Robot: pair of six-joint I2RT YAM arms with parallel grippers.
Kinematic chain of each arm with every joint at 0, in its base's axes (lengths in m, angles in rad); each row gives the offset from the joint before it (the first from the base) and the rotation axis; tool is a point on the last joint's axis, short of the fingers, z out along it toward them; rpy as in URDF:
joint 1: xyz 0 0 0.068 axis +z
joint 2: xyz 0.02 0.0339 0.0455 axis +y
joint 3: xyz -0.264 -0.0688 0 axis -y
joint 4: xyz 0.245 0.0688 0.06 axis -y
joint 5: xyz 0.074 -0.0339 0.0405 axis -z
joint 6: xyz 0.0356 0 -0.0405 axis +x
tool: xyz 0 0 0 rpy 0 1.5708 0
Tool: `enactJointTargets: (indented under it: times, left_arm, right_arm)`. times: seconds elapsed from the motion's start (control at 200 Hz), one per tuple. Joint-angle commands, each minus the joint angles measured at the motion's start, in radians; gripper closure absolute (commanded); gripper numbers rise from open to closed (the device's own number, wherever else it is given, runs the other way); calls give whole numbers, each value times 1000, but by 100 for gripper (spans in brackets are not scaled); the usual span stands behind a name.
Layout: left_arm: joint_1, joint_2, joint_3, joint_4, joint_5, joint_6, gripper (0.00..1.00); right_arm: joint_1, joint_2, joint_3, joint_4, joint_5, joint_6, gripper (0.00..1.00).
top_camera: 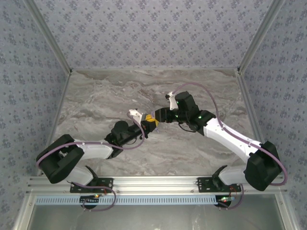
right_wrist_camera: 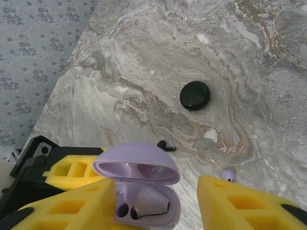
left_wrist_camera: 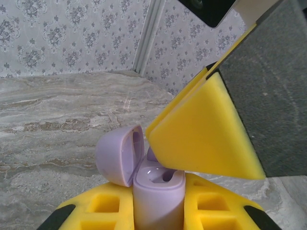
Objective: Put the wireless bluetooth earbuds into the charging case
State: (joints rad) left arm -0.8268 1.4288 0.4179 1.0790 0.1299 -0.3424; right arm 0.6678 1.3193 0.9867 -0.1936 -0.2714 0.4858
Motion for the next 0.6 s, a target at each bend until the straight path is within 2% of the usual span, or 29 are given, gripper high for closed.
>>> enactJointTargets:
  times: [0.0, 0.18, 0.32, 0.595]
  left_arm:
    - [-8, -8, 30, 23, 0, 6, 84]
    - [-8, -31, 29, -34, -12, 31, 85]
    - [-9, -70, 29, -111, -14, 59, 84]
    - [-9, -236, 22, -332, -14, 105, 84]
  right_arm:
    - [10, -15, 36, -32, 29, -18, 47]
    - [16, -63, 58, -85, 74, -37, 42]
    - [12, -105, 61, -136, 155, -53, 39]
    - [-20, -117, 20, -213, 271, -74, 38]
